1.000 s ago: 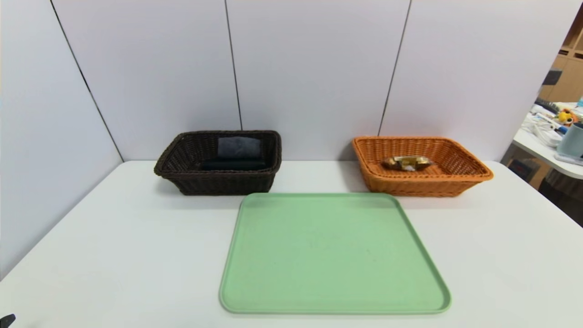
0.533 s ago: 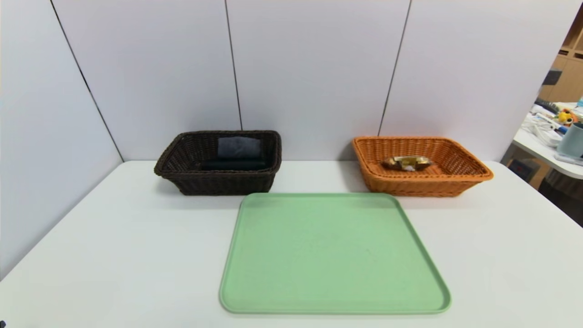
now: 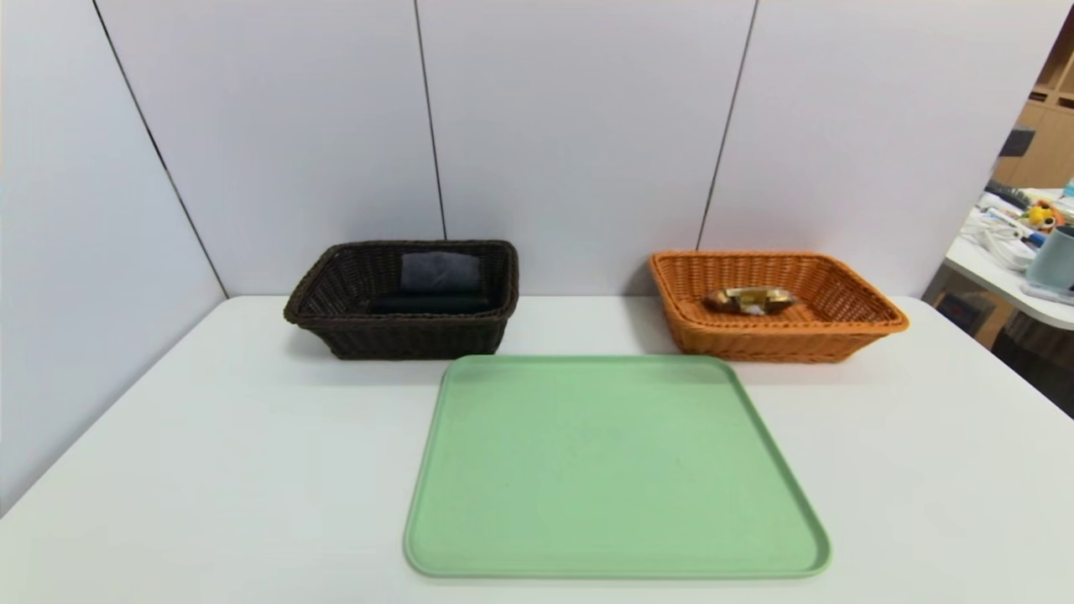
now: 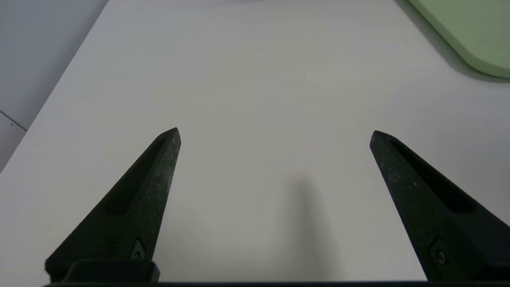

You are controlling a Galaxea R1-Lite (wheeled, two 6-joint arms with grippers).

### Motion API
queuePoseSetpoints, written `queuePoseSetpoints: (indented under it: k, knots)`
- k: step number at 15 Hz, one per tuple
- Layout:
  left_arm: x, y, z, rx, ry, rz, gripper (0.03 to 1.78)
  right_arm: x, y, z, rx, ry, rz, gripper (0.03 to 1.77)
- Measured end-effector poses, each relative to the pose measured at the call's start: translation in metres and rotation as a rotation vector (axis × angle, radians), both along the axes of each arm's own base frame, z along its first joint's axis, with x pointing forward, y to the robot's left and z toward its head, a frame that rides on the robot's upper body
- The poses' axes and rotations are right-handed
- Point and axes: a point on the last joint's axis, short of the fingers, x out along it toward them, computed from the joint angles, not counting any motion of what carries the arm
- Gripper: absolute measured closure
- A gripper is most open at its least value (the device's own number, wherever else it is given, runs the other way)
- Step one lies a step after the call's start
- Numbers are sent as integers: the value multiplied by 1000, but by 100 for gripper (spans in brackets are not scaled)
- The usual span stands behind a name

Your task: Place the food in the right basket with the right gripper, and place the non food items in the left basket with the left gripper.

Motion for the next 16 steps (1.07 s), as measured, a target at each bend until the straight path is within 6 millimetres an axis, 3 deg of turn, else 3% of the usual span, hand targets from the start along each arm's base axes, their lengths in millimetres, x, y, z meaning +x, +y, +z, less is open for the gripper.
queuePoseSetpoints:
  k: [6, 16]
  knots:
    - [-8, 1, -2, -28, -107, 10, 12, 0, 0, 4, -3, -37, -2, 10]
    - [-9, 1, -2, -29, -120, 10, 12, 1, -2, 4, -9, -54, 3, 10]
